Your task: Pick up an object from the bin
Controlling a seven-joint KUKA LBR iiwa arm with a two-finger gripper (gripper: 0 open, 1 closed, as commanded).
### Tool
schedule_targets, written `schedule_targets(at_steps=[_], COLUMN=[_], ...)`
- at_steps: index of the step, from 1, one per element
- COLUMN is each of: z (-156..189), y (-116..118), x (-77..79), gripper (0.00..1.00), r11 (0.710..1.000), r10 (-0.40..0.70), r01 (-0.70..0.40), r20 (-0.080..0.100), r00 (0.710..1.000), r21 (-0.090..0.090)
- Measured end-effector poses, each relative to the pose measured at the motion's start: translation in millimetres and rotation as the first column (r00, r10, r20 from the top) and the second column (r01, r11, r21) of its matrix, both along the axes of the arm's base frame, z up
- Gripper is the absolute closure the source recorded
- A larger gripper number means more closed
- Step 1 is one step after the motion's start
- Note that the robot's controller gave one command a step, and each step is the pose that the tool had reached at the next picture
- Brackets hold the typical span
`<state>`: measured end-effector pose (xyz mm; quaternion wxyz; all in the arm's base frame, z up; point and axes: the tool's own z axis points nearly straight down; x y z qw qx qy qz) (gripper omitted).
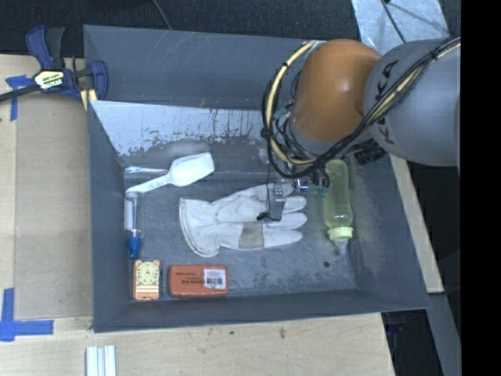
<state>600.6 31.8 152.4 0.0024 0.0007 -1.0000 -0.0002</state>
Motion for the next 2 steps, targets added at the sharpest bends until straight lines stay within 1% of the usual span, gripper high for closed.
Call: schedule_targets(at_steps=[1,2], z=[5,-79], y=[0,-20], x=[1.9,-5.6], gripper=[0.0,1.0], r11=[1.0,0.992], r10=[0.0,0.123], r01=[0.0,-0.123], r20=[0.008,0.014], r00=[1.0,0.992], r21=[0.0,0.0])
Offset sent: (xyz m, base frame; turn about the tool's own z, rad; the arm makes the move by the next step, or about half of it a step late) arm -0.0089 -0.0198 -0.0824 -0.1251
